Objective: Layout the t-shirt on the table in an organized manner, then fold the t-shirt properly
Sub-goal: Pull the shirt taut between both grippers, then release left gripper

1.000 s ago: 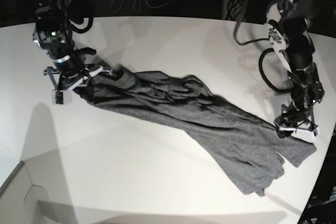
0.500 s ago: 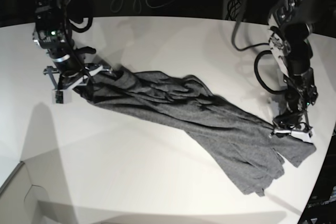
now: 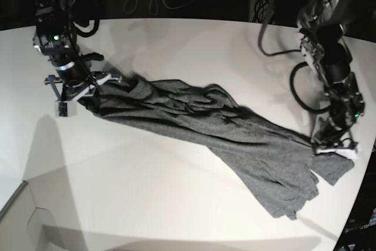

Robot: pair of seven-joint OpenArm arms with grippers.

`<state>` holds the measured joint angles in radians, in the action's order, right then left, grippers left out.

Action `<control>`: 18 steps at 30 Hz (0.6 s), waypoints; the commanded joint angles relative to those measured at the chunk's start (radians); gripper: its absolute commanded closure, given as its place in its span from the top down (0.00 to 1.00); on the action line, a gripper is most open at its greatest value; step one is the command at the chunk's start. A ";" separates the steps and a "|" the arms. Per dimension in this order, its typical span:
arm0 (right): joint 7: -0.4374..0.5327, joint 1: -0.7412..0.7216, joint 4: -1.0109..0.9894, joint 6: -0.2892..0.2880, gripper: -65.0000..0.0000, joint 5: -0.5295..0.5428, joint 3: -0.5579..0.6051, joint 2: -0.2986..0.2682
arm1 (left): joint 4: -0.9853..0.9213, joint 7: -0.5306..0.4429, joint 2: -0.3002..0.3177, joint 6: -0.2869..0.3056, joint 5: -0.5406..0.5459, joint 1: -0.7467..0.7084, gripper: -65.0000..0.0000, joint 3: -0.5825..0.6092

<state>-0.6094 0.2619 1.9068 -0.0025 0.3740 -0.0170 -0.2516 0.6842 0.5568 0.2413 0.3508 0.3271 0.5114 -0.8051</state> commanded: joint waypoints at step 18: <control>0.024 -0.005 0.017 -0.003 0.00 0.003 -0.001 -0.005 | 0.549 0.165 0.068 0.006 0.310 -0.405 0.01 -0.130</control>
<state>-0.6102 0.2630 1.9064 -0.0032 0.3756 -0.0116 -0.2470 1.2152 0.7540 0.2821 0.3481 0.6193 0.0944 -0.9283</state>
